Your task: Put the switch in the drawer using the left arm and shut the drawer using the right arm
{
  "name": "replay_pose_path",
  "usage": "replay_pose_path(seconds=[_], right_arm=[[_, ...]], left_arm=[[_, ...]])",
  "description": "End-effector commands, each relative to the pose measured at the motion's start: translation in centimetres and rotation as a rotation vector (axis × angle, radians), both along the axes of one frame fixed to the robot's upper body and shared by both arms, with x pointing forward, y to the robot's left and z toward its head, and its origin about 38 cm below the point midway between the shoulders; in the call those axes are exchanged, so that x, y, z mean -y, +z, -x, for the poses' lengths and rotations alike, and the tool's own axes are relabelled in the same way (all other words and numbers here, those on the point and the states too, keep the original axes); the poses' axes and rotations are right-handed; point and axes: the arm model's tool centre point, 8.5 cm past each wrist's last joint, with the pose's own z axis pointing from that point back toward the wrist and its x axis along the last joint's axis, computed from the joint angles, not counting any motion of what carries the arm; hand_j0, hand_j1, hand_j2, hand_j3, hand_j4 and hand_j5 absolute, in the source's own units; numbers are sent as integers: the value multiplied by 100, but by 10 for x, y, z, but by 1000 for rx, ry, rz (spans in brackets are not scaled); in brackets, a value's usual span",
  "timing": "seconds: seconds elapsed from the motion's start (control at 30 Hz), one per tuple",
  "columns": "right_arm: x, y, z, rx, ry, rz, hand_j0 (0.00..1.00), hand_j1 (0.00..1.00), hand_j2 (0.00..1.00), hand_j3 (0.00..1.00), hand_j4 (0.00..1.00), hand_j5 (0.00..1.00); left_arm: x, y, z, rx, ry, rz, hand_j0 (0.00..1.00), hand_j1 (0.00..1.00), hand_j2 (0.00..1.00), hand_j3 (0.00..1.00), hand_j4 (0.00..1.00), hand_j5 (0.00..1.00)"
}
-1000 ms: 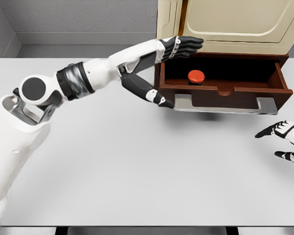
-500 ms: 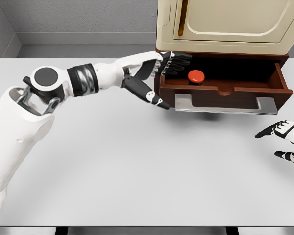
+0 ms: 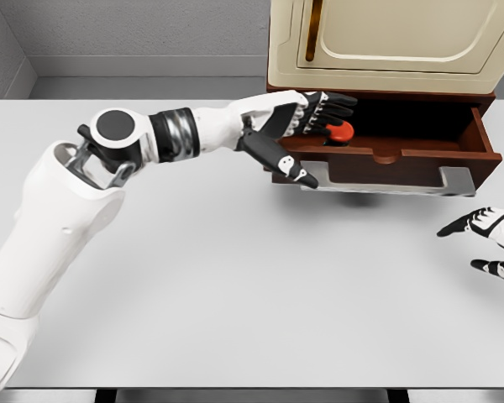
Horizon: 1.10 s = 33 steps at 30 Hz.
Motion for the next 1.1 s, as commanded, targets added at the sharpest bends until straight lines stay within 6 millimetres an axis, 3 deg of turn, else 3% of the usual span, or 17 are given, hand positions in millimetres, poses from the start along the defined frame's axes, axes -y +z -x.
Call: replay_pose_path(seconds=[0.0, 0.17, 0.4, 0.57, 0.67, 0.73, 0.93, 1.07], right_arm=[[0, 1, 0, -1, -2, -6, 73, 73, 73, 73, 73, 73], [0, 1, 0, -1, -2, -6, 73, 73, 73, 73, 73, 73], [0, 1, 0, -1, -2, -6, 74, 74, 74, 74, 74, 74], [0, 1, 0, -1, -2, -6, 74, 74, 74, 74, 74, 74], [0, 1, 0, 0, -2, -9, 72, 72, 72, 72, 72, 72], [0, 2, -1, 2, -3, -11, 71, 71, 71, 71, 71, 71], [0, 8, -3, 8, 1, -31, 68, 68, 68, 68, 68, 68], [-1, 16, -9, 35, 6, -40, 63, 63, 63, 63, 63, 63]], left_arm=[[4, -6, -3, -17, 2, -6, 100, 100, 100, 100, 100, 100], [29, -4, -7, -18, -15, -8, 100, 100, 100, 100, 100, 100], [73, 9, 1, 23, -66, 9, 100, 100, 100, 100, 100, 100], [86, 24, 8, 56, -98, 37, 100, 100, 100, 100, 100, 100], [86, 57, 40, 164, -168, 93, 100, 100, 100, 100, 100, 100], [68, 62, 49, 208, -171, 81, 100, 100, 100, 100, 100, 100], [30, 37, 30, 166, -82, 8, 100, 100, 100, 100, 100, 100], [25, 24, 20, 128, -55, -10, 100, 100, 100, 100, 100, 100]])
